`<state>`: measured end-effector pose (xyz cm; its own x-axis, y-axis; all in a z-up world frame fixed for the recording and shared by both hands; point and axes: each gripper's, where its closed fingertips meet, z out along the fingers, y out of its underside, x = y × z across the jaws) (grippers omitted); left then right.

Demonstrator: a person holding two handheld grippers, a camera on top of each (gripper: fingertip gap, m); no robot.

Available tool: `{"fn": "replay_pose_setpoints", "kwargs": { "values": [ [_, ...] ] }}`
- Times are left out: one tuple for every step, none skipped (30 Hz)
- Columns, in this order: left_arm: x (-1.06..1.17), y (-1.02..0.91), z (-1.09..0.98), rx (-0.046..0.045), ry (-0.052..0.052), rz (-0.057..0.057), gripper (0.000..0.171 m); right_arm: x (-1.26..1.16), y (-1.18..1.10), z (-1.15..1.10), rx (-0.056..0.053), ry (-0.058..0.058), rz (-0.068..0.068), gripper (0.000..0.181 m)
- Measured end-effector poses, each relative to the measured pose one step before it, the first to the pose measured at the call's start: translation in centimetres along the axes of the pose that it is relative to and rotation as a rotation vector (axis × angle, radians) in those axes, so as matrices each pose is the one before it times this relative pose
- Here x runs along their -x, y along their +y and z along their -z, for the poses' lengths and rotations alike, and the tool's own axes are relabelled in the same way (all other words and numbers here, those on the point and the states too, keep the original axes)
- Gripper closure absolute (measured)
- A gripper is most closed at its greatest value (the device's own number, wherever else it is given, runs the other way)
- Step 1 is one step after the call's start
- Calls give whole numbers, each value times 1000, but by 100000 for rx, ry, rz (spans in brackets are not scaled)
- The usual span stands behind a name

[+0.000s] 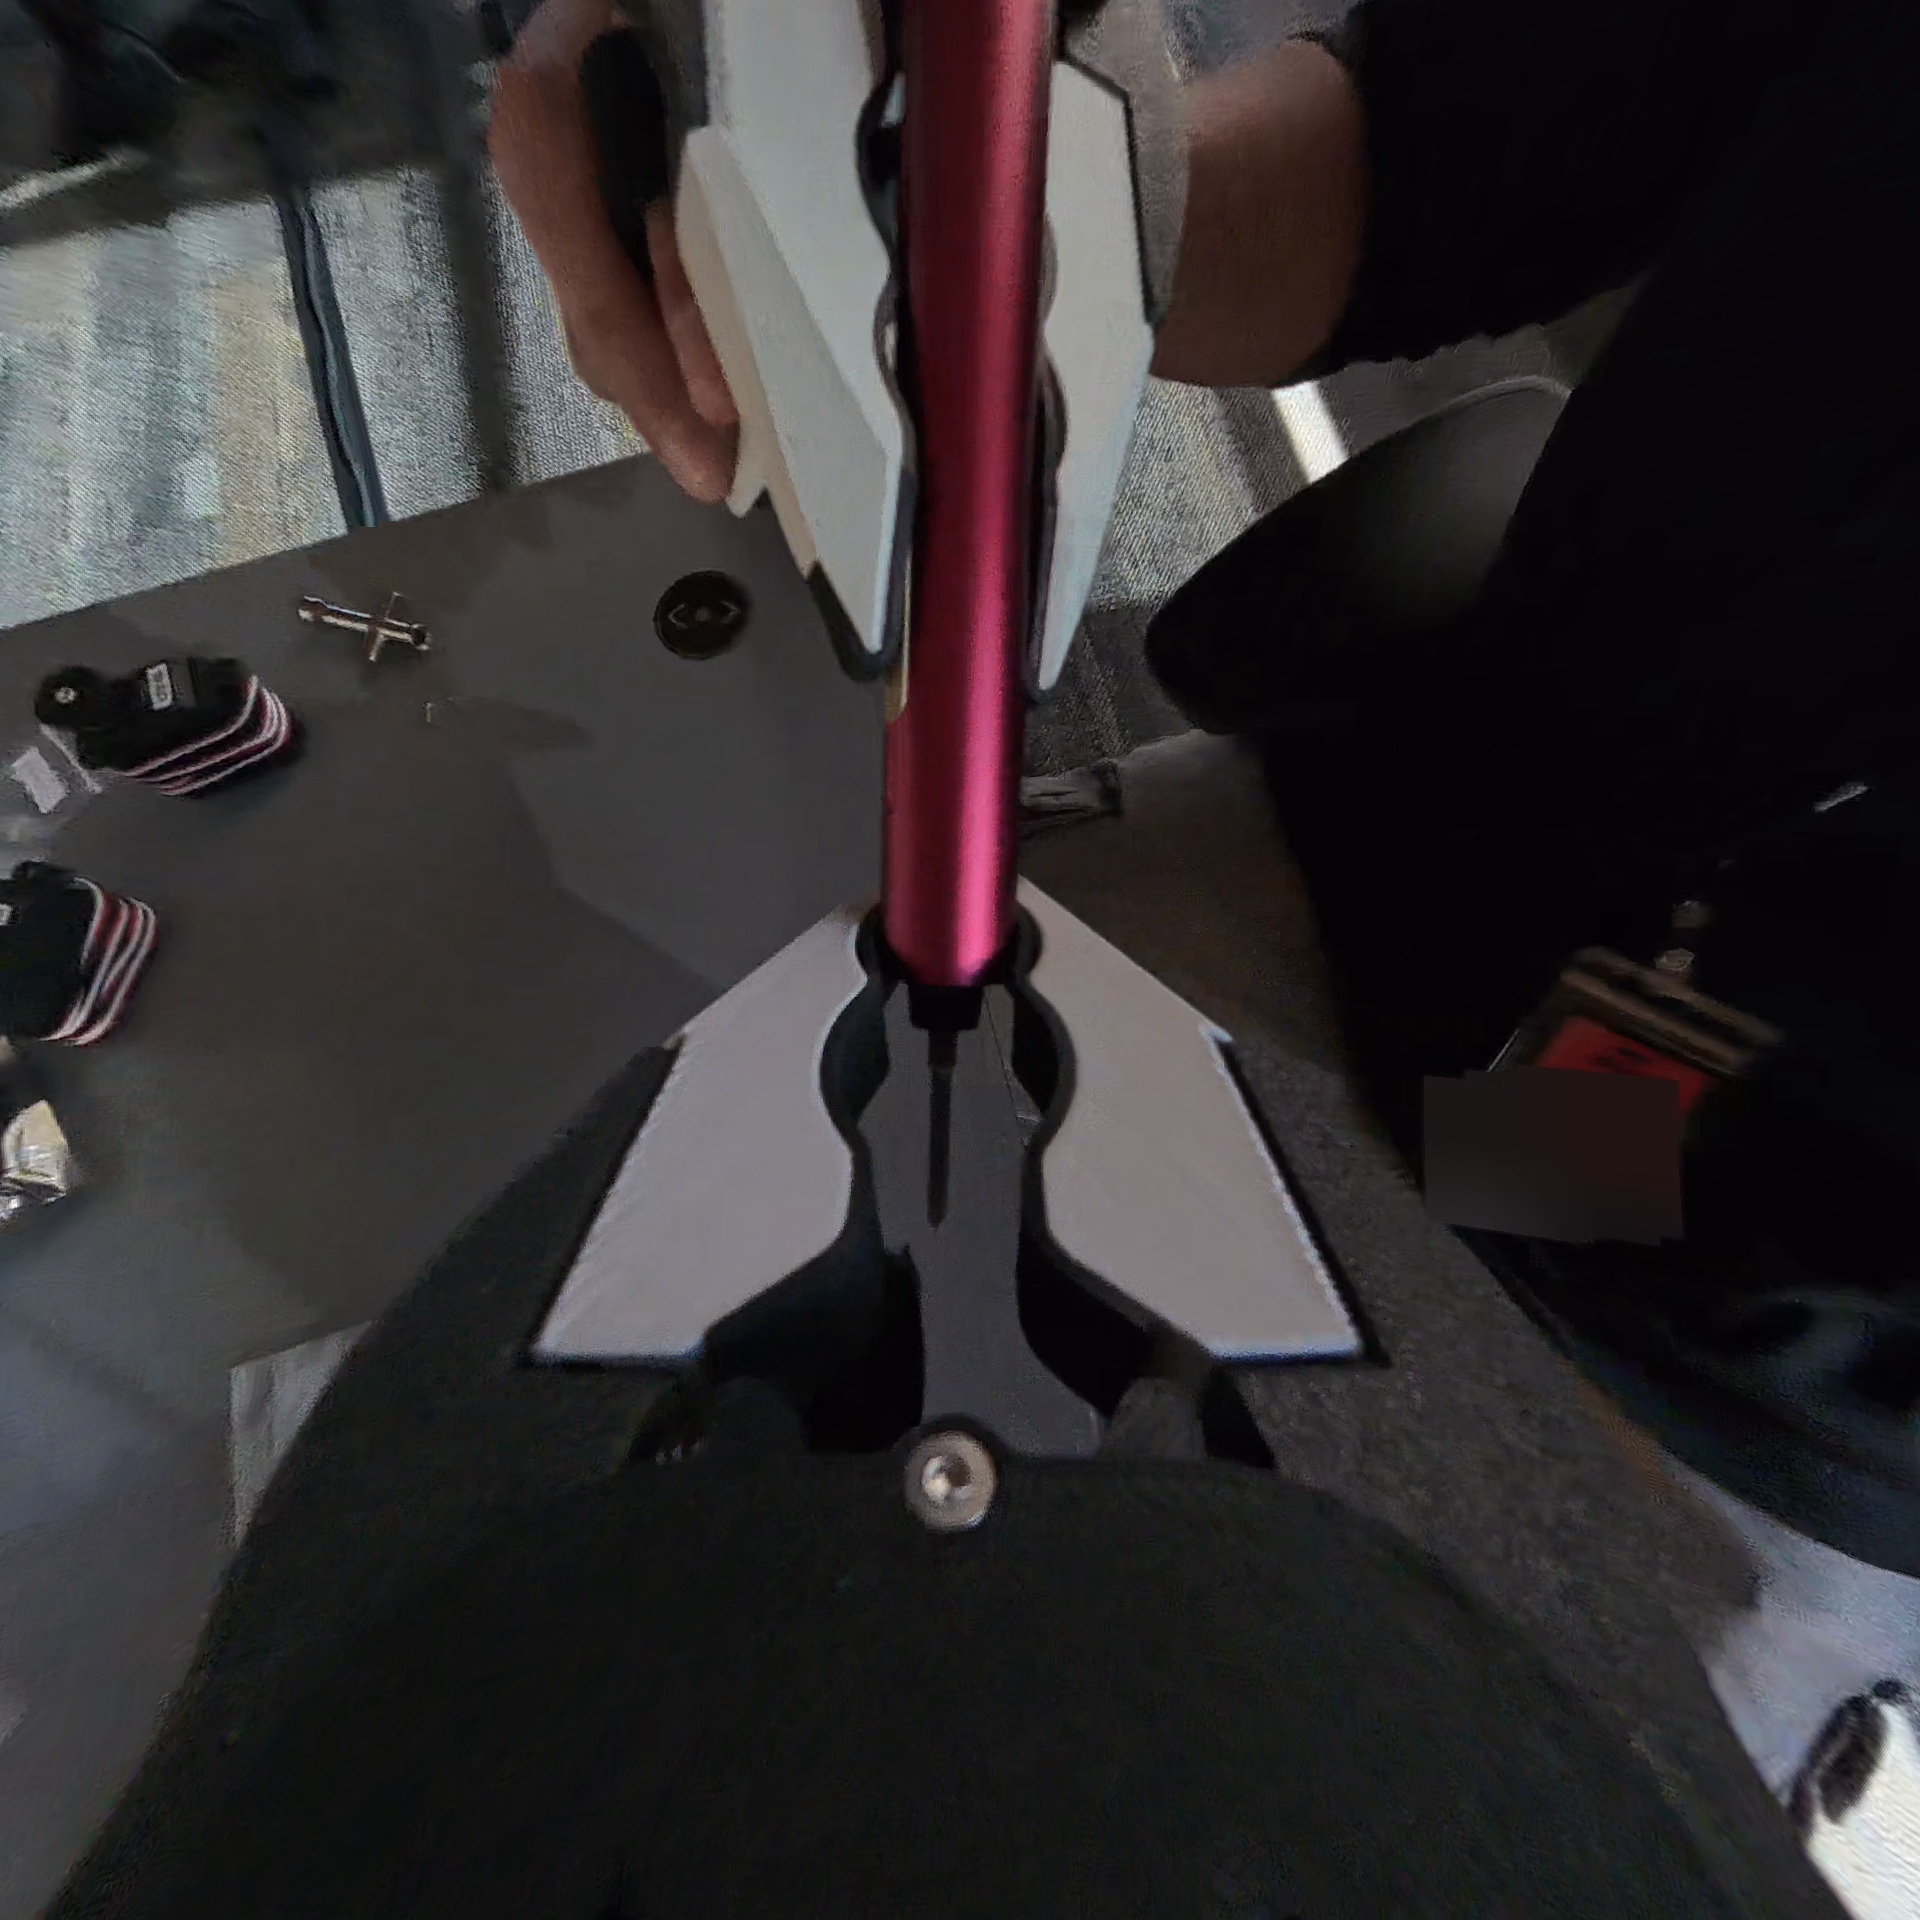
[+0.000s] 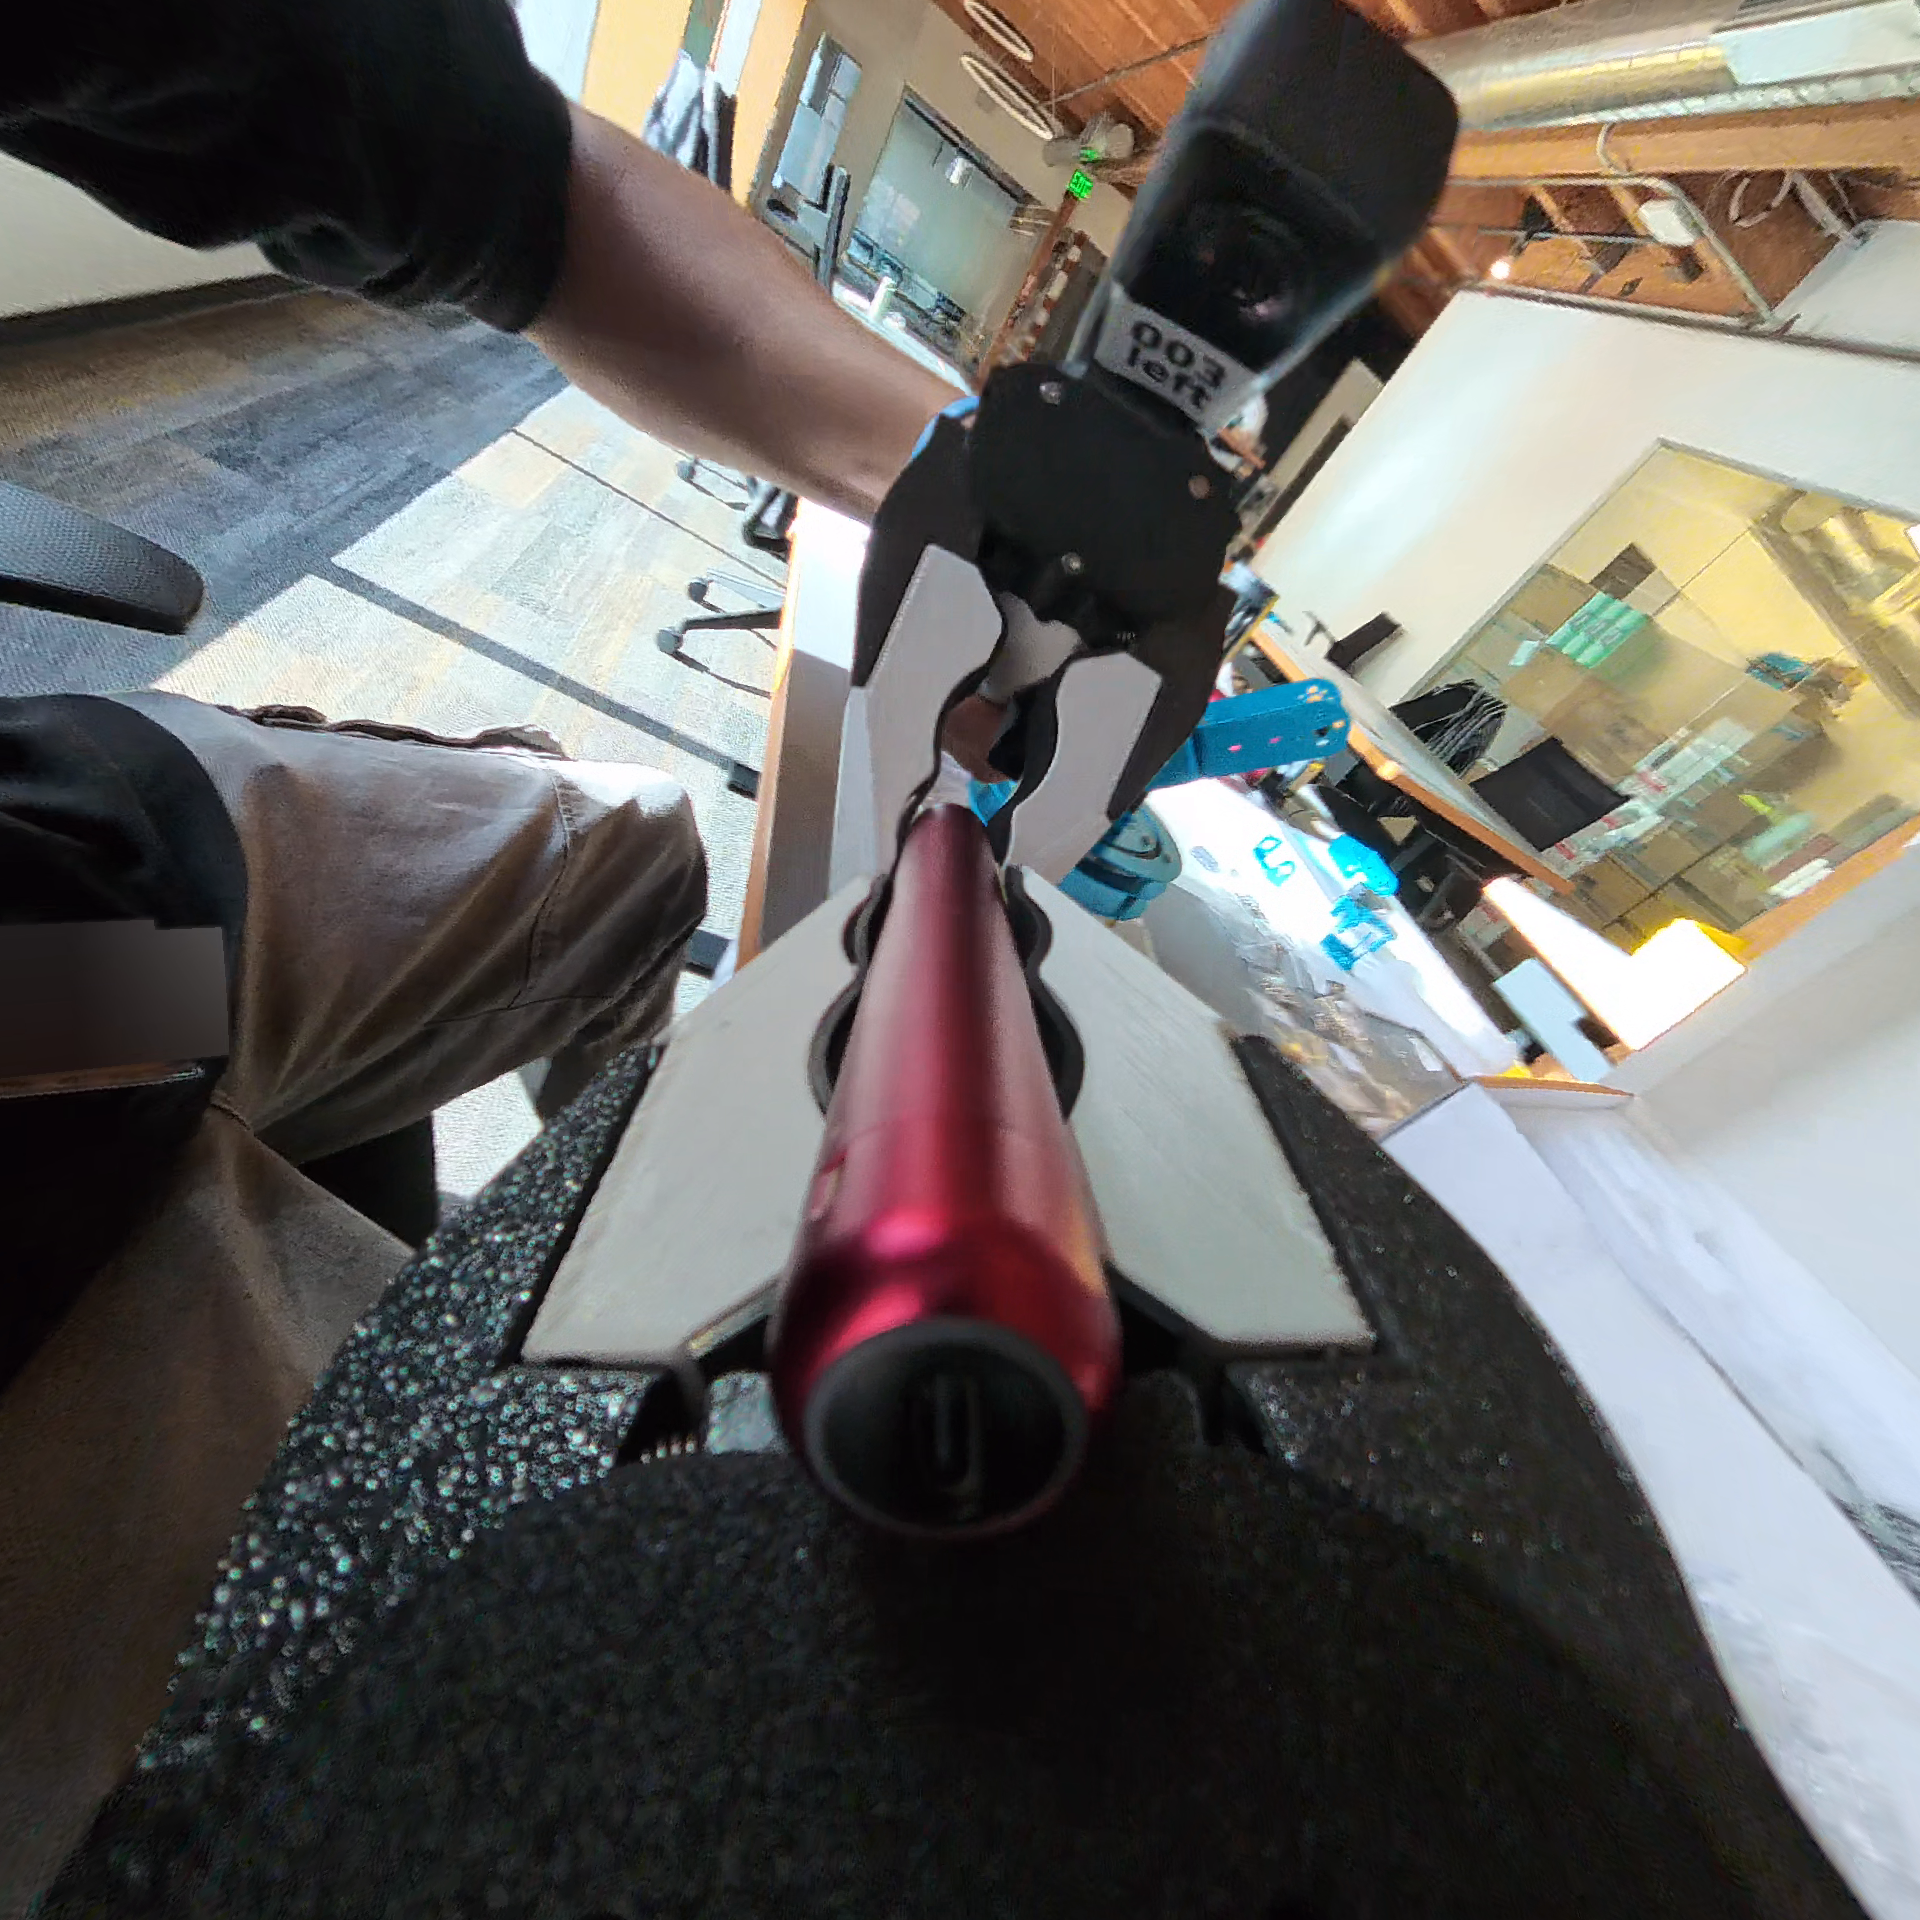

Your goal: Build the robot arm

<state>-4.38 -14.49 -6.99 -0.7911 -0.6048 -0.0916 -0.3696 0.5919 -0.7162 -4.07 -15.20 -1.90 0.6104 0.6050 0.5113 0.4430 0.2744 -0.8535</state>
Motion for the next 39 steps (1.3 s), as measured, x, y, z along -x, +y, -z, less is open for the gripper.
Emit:
{"fn": "replay_pose_setpoints", "kwargs": {
  "values": [
    [13, 417, -232, 1759, -2156, -1324, 155, 291, 211, -168, 53, -1739, -1914, 159],
    [24, 445, -158, 1814, -1235, -471, 156, 103, 286, -196, 601, -303, -886, 159],
    [-131, 395, -56, 1565, 489, 23, 156, 161, 345, -242, 1313, -285, 51, 160],
    [-135, 266, 27, 1088, 1150, 162, 157, 203, 99, -251, 191, 33, 955, 160],
    [-26, 156, 66, 696, 311, -593, 157, 173, -19, -245, -493, -23, 731, 159],
    [77, 62, 40, 561, -649, -988, 157, 3, 0, -193, -243, 165, -411, 158],
    [64, 4, 5, 664, -573, -547, 157, -66, 74, -166, 226, 45, -848, 155],
    [-10, -110, -29, 321, -346, -484, 157, 2, 104, -169, 169, -412, -722, 155],
    [-52, -223, -28, -278, -48, -489, 157, 70, 136, -232, 313, -562, -550, 155],
    [-52, -94, -62, 599, 174, -429, 157, 78, 210, -297, 924, -365, -57, 157],
    [92, 114, -61, 1348, -679, -889, 157, 27, 71, -221, 236, 325, 827, 158],
    [170, 67, -20, 425, -1143, -700, 157, -128, 121, -92, 695, 996, 959, 159],
    [22, -61, 10, -742, 42, 425, 157, -108, 38, 6, 511, 591, 477, 159],
    [-88, -102, 24, -1006, 834, 856, 157, 11, -89, 42, -88, -14, 240, 159],
    [7, -4, -19, -382, 105, 269, 157, 11, -47, 17, 26, 0, -7, 159],
    [90, 110, -77, 308, -617, -285, 157, -18, 100, -27, 580, 120, 137, 158],
    [123, 126, -85, 432, -754, -285, 157, -27, 170, -40, 955, 245, 800, 159],
    [113, 76, -66, 39, -686, 323, 157, -25, 134, -39, 829, 361, 984, 159],
    [198, 26, 15, -333, -1199, 1129, 156, -91, 99, -6, 724, 481, 398, 158],
    [319, 57, 187, -268, -2280, 1639, 155, -211, 44, 31, 318, 1509, 578, 159],
    [439, 186, 451, -241, -3333, 2057, 152, -348, 1, 116, -54, 2500, 1286, 161],
    [548, 209, 731, -1310, -4554, 3003, 142, -291, 32, 188, -110, 1864, 671, 159],
    [587, 129, 977, -2954, -5703, 4678, 135, -430, 137, 224, 391, 2728, 118, 159],
    [378, 49, 1137, -4685, -5710, 6023, 135, -590, 252, 267, 536, 4361, 732, 159],
    [79, -2, 1261, -6306, -5348, 6750, 135, -475, 263, 291, -140, 3745, 285, 159],
    [-110, 1, 1310, -7708, -5499, 7270, 135, -484, 221, 319, -757, 3965, -442, 159],
    [-289, 137, 1282, -7952, -4878, 7830, 135, -495, 253, 306, -862, 4107, -789, 160],
    [-583, 471, 1168, -6533, -3370, 7366, 136, -382, 308, 259, -637, 3033, -1591, 160],
    [-717, 727, 1033, -5313, -2615, 5898, 136, -258, 286, 213, -357, 2009, -1832, 160],
    [-691, 847, 870, -4535, -2685, 4689, 138, -276, 218, 162, -476, 2238, -1108, 160],
    [-635, 946, 722, -3466, -2556, 4253, 140, -186, 132, 125, -577, 1559, -323, 160],
    [-632, 926, 594, -2670, -1837, 4354, 141, -26, 133, 71, -91, 223, -264, 160],
    [-656, 833, 474, -2251, -799, 4559, 141, -43, 105, 23, 174, 281, 84, 160],
    [-681, 675, 378, -2192, 140, 4622, 141, 26, 109, -43, 523, -195, 105, 160],
    [-659, 613, 334, -1604, 642, 3662, 141, 139, 130, -86, 769, -1112, -417, 160],
    [-423, 550, 286, -761, -417, 1912, 141, 31, 81, -93, 706, -18, -161, 159],
    [-84, 407, 271, -762, -2139, 580, 141, 80, -68, -49, -347, 228, 1332, 159],
    [42, 354, 260, -402, -2327, -67, 141, 236, 19, -117, 407, -1199, 533, 159],
    [76, 385, 215, 426, -1802, -121, 141, 105, 223, -169, 2010, -506, -416, 159]
  ]
}}
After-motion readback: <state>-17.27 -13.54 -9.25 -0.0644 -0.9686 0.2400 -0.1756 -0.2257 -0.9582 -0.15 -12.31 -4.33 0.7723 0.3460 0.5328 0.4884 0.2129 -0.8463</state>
